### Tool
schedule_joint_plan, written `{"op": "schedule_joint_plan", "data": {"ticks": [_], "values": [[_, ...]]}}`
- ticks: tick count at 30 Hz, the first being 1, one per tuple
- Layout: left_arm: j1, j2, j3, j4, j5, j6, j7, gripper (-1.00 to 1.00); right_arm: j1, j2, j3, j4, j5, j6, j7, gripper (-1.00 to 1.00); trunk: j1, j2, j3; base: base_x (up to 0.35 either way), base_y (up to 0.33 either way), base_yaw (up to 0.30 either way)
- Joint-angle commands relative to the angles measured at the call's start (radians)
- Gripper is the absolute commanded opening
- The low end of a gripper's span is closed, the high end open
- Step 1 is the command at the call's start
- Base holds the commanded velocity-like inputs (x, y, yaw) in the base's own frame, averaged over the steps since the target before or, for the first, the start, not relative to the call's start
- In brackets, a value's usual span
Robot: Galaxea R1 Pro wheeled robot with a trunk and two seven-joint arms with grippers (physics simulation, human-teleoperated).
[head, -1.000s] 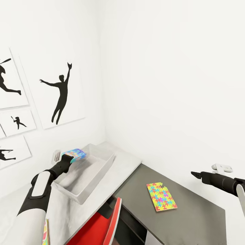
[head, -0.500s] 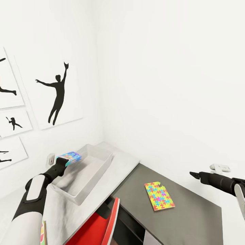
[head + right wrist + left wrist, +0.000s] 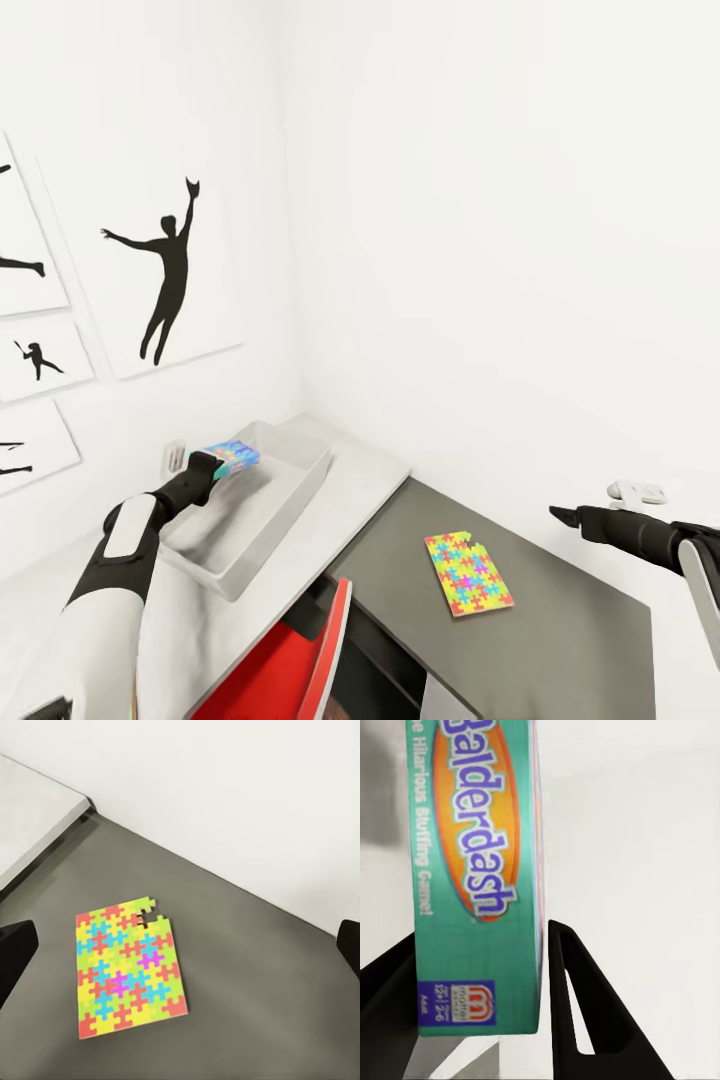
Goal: Put all the toys in the child's room - the three board games (two on the bed and one on the table), the two jigsaw puzzles on the table, and the tennis ball on the table - inside the toy box on the table in the child's room.
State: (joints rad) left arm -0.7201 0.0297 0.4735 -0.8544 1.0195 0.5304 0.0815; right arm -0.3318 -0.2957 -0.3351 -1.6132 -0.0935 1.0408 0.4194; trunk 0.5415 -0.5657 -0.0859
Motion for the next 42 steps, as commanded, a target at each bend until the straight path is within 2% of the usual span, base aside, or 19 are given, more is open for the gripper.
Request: {"op": "schedule_joint_plan", "data": {"ticks": [1,7,13,18,22,34,42], "values": [[-0.001,0.0,0.002,-0.001,0.007,0.006,0.009,-1.0,-0.001,0.0,-0.001,-0.001,-0.009,0.006,-0.004,1.0,0.0,-0.002,-0.004,0.0,0.0,0.0],[-0.063,0.0,-0.085,0.068,0.005,0.002,0.012,-1.0,-0.001,0.002,0.01,-0.001,-0.009,0.006,-0.004,1.0,0.0,-0.002,-0.013,0.0,0.0,0.0],[-0.112,-0.001,-0.124,0.119,0.004,0.003,0.014,-1.0,-0.001,0.002,0.018,-0.001,-0.009,0.006,-0.004,1.0,0.0,-0.002,-0.022,0.0,0.0,0.0],[-0.163,0.001,-0.132,0.214,0.003,0.0,0.014,-1.0,-0.001,0.003,0.021,-0.001,-0.009,0.006,-0.004,1.0,0.0,-0.002,-0.031,0.0,0.0,0.0],[-0.185,0.006,-0.133,0.257,0.002,-0.002,0.014,-1.0,-0.001,0.003,0.023,-0.001,-0.009,0.006,-0.004,1.0,0.0,-0.002,-0.037,0.0,0.0,0.0],[-0.222,0.048,-0.13,0.303,0.004,-0.001,0.015,-1.0,-0.001,0.004,0.025,-0.001,-0.009,0.006,-0.004,1.0,0.0,-0.002,-0.057,0.0,0.0,0.0],[-0.266,0.058,-0.131,0.337,0.002,-0.001,0.022,-1.0,-0.001,0.004,0.025,-0.001,-0.009,0.006,-0.004,1.0,0.0,-0.002,-0.07,0.0,0.0,0.0]]}}
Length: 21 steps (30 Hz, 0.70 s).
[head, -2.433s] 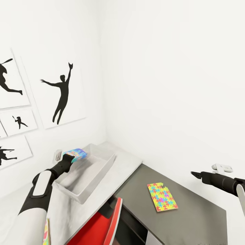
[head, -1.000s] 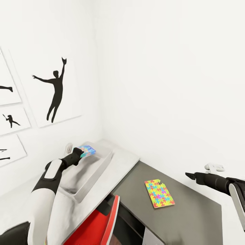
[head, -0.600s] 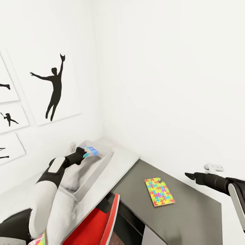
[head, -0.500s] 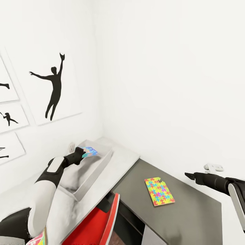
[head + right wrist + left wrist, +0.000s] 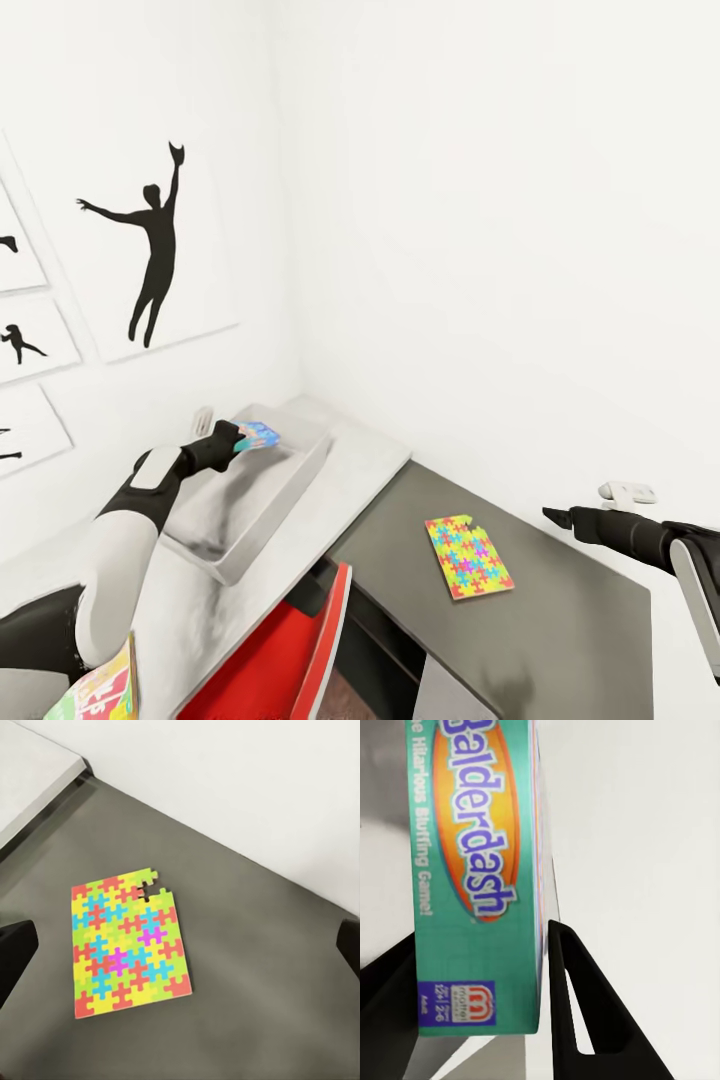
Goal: Put all the toys in the child's room - the three board games (two on the bed and one on the table), the two jigsaw puzzles on the table, and the tennis ball on the table - inside the toy box on the table in the child's room.
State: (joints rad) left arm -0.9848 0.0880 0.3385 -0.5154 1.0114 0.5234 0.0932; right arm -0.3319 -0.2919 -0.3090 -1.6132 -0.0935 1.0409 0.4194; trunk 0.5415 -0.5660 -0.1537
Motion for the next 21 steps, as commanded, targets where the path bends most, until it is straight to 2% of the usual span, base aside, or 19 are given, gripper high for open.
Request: {"op": "schedule_joint_plan", "data": {"ticks": [1,9,21], "values": [[-0.005,-0.001,0.003,0.001,0.01,0.006,0.014,-1.0,-0.001,0.0,-0.001,-0.001,-0.009,0.006,-0.004,1.0,0.0,-0.002,-0.004,0.0,0.0,0.0],[-0.021,0.0,0.002,0.012,0.009,0.005,0.044,-1.0,-0.001,0.0,0.0,-0.001,-0.009,0.006,-0.004,1.0,0.0,-0.002,-0.017,0.0,0.0,0.0],[-0.038,0.008,0.002,0.014,0.01,0.006,0.053,-1.0,-0.001,0.001,0.001,-0.001,-0.009,0.006,-0.004,1.0,0.0,-0.002,-0.036,0.0,0.0,0.0]]}}
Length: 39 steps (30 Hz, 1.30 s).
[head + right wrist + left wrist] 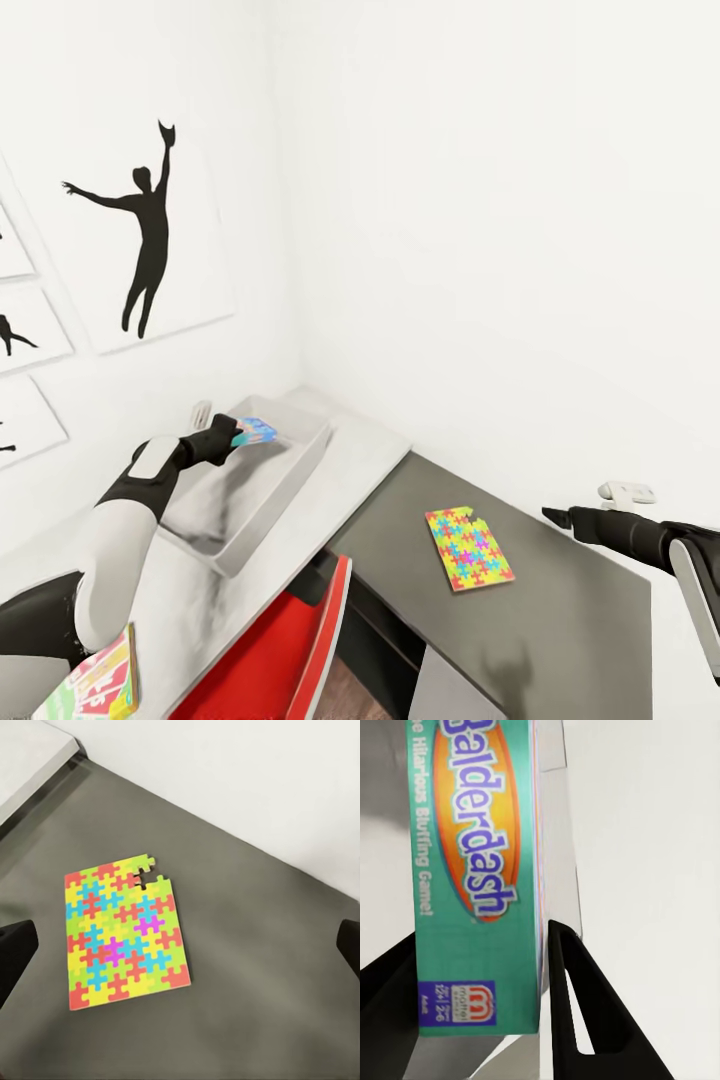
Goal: Put all the toys in the child's room - the three board games (two on the bed and one on the table), the two jigsaw puzzles on the table, and the tennis ball on the table - inside the toy box on the table in the child's room.
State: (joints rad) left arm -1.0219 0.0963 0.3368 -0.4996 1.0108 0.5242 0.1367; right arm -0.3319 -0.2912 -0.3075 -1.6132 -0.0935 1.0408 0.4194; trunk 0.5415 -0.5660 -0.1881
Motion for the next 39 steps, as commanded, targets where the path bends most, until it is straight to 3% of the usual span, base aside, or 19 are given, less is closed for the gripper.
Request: {"op": "schedule_joint_plan", "data": {"ticks": [1,19,39], "values": [[-0.004,0.0,0.004,-0.001,0.011,0.006,0.009,-1.0,-0.001,0.0,-0.001,-0.001,-0.009,0.006,-0.004,1.0,0.0,-0.002,-0.004,0.0,0.0,0.0],[-0.073,0.005,0.004,0.034,0.012,0.007,0.012,-1.0,-0.002,0.002,-0.005,-0.001,-0.009,0.006,-0.004,1.0,0.0,-0.002,-0.033,0.0,0.0,0.0],[-0.082,0.006,0.005,0.039,0.012,-0.003,0.012,-1.0,-0.003,0.001,-0.004,-0.001,-0.009,0.006,-0.004,1.0,0.0,-0.002,-0.066,0.0,0.0,0.0]]}}
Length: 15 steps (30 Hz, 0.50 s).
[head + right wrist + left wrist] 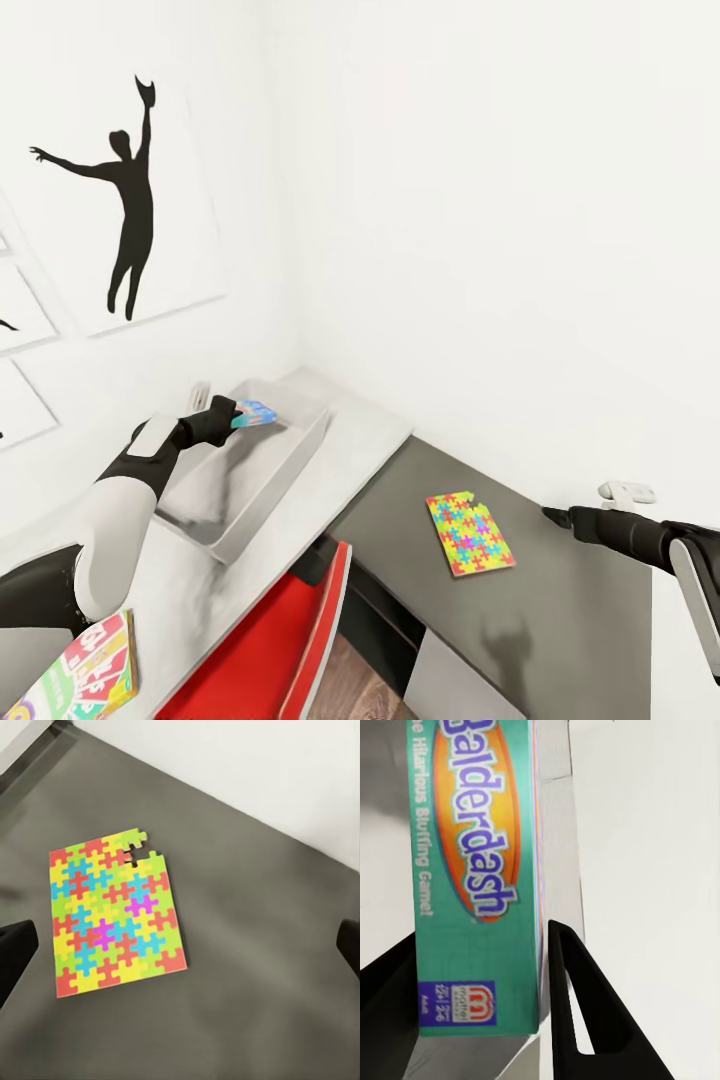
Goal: Put all the toys in the child's room - the three board games (two on the bed and one on the table), the two jigsaw puzzles on the table, and the tennis ball on the table - inside the toy box on the table in the child's room.
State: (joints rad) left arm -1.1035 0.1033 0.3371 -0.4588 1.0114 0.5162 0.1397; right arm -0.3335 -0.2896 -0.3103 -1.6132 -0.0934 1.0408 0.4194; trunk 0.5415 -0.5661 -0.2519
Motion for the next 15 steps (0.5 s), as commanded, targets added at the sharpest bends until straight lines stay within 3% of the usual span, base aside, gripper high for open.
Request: {"op": "schedule_joint_plan", "data": {"ticks": [1,15], "values": [[-0.001,-0.001,0.004,-0.002,0.012,0.005,0.009,-1.0,-0.001,0.0,-0.001,-0.001,-0.009,0.006,-0.004,1.0,0.0,-0.002,-0.003,0.0,0.0,0.0],[0.003,-0.001,0.001,-0.001,0.012,-0.045,0.008,-1.0,-0.001,0.001,0.0,-0.001,-0.009,0.006,-0.004,1.0,0.0,-0.002,-0.026,0.0,0.0,0.0]]}}
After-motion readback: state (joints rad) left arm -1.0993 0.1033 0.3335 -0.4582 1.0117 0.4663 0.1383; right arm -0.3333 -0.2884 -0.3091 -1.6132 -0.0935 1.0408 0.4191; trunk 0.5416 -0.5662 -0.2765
